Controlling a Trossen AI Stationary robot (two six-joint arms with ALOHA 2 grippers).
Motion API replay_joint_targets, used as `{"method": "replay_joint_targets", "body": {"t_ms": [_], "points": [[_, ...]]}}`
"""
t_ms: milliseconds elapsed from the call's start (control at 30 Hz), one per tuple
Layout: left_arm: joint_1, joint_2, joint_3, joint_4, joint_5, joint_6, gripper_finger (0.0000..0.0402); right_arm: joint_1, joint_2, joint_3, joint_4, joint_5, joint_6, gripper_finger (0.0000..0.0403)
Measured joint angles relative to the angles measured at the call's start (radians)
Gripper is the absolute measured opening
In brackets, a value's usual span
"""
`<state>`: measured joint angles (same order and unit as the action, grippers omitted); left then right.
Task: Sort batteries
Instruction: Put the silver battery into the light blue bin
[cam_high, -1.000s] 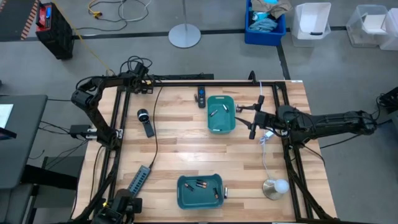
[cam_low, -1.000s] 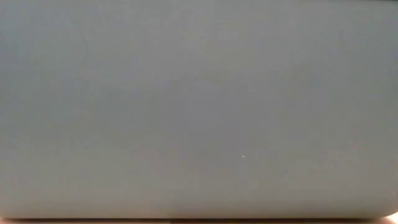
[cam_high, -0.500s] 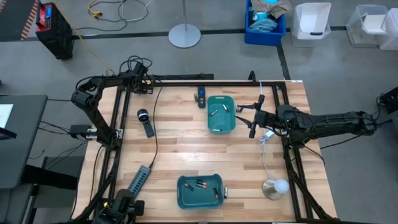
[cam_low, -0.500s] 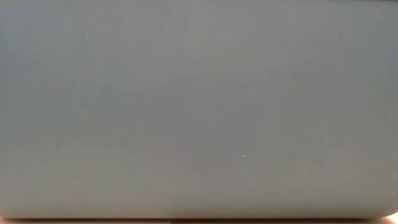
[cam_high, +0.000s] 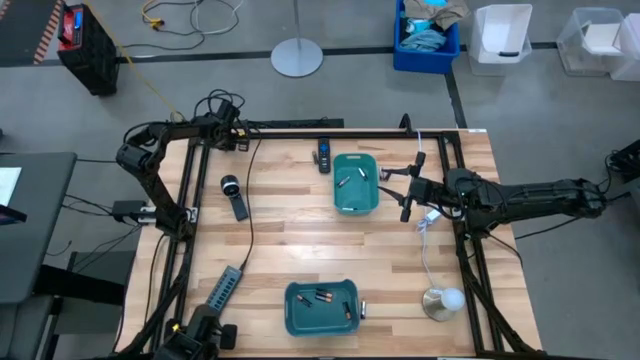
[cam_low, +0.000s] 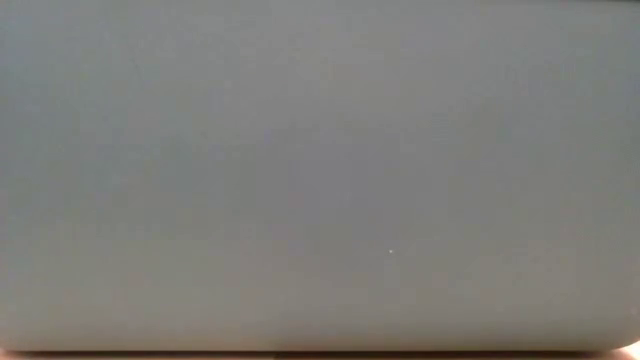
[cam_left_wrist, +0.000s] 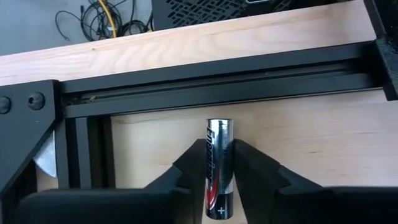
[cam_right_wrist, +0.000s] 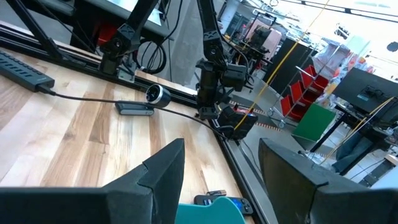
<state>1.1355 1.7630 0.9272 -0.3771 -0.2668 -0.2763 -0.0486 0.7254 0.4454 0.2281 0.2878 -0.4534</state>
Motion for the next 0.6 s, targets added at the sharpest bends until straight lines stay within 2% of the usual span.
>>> {"method": "replay_joint_targets", "body": {"t_ms": [167, 500, 600], "points": [[-0.002, 0.0, -0.001, 0.0, 0.0, 0.018, 0.0041, 0.0, 0.0, 0.0, 0.0, 0.0, 0.0, 0.0221], [-0.033, -0.011, 0.008, -0.008, -0.004, 0.028, 0.004, 0.0, 0.0, 0.0, 0.0, 0.0, -0.008, 0.0221], [-0.051, -0.029, 0.007, -0.012, 0.028, 0.016, 0.0039, 0.0, 0.0, 0.0, 0.0, 0.0, -0.008, 0.0221]]}}
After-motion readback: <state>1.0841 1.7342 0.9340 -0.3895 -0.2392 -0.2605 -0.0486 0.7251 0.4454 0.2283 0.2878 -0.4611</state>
